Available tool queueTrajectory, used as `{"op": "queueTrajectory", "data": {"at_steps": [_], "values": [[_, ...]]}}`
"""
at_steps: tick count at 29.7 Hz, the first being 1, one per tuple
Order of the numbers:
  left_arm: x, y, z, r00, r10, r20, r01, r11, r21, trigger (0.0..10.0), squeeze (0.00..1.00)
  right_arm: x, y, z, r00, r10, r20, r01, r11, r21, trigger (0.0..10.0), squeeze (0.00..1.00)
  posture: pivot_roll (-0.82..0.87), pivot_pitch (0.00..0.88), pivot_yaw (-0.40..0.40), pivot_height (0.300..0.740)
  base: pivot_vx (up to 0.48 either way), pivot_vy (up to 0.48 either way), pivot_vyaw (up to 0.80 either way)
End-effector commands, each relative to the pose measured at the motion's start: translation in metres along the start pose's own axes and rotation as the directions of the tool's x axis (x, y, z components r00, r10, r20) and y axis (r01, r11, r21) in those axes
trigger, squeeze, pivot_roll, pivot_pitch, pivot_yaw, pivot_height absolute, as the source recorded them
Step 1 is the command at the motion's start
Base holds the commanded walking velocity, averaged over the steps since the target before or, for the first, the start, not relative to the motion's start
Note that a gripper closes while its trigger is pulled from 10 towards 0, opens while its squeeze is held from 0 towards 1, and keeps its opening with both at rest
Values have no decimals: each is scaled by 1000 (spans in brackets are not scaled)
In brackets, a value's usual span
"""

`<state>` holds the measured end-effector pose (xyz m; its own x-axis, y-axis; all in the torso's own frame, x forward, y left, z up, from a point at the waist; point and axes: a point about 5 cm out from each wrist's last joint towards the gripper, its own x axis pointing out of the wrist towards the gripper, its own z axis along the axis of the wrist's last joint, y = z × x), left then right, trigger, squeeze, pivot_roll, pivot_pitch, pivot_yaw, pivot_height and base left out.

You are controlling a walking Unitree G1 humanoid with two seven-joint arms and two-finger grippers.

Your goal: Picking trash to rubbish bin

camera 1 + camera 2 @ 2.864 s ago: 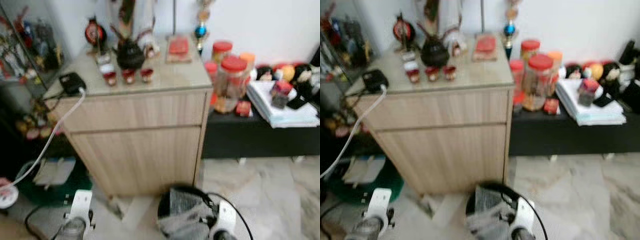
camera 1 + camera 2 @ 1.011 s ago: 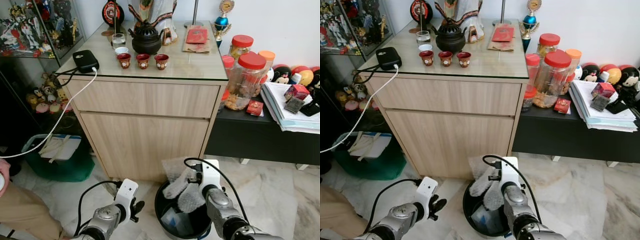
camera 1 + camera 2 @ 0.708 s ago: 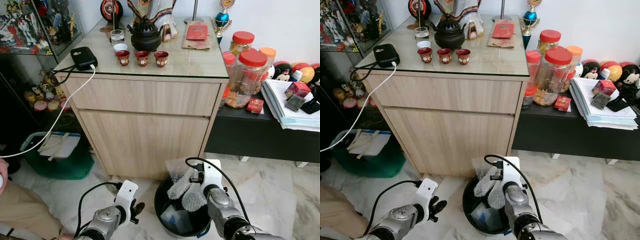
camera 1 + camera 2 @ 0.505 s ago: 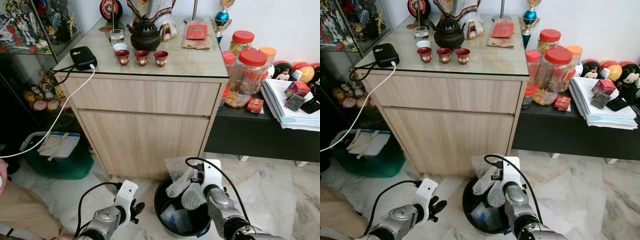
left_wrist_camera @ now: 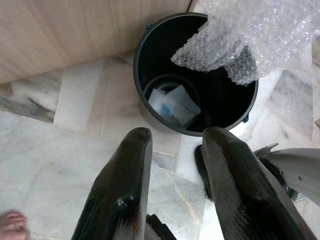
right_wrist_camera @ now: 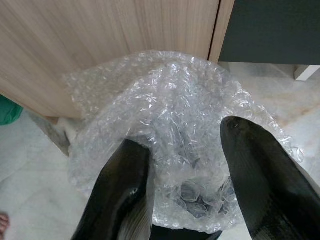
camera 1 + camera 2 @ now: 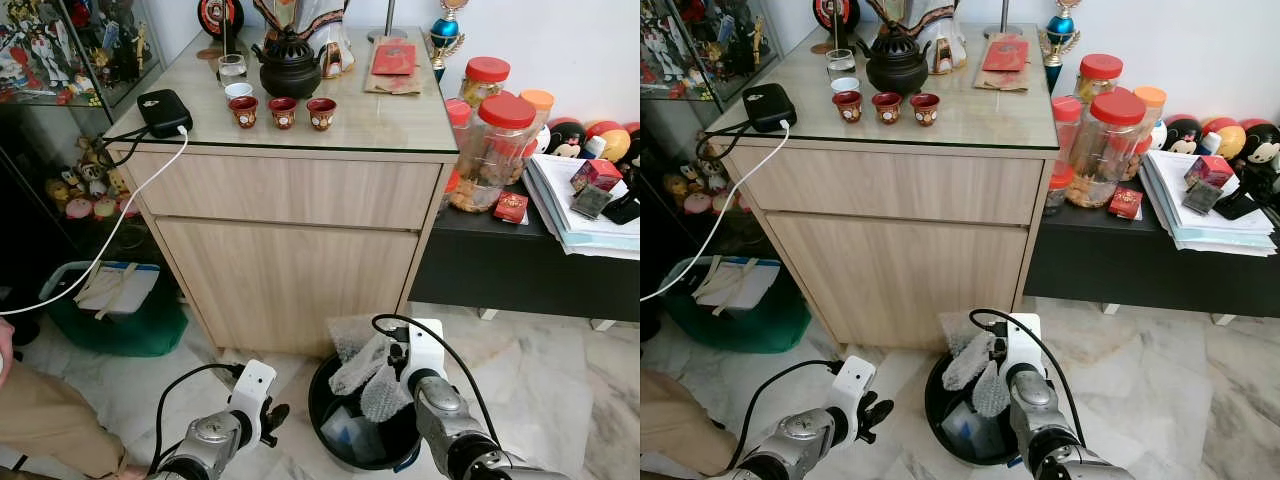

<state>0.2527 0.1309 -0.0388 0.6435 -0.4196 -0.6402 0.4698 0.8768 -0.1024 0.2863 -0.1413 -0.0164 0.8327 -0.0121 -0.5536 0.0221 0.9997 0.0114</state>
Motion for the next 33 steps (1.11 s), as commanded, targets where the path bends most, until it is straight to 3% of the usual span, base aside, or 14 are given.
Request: {"op": "queueTrajectory", "data": {"at_steps": [1, 21, 33], "values": [[-1, 1, -2, 1000, -6, -12, 6, 1000, 6, 10000, 0, -1, -1, -3, 1000, -6, -17, 6, 1000, 11, 10000, 1000, 96, 73, -11, 740, 0, 0, 0], [-1, 1, -1, 1000, -7, -11, 7, 1000, 7, 10000, 0, -1, 0, -6, 999, 18, -37, -19, 999, -28, 10000, 1000, 94, 71, -14, 740, 0, 0, 0], [0, 0, -1, 1000, -7, -9, 7, 1000, 2, 10000, 0, -1, 6, -7, 996, 71, -44, -71, 997, -3, 10000, 1000, 94, 71, -18, 740, 0, 0, 0]]}}
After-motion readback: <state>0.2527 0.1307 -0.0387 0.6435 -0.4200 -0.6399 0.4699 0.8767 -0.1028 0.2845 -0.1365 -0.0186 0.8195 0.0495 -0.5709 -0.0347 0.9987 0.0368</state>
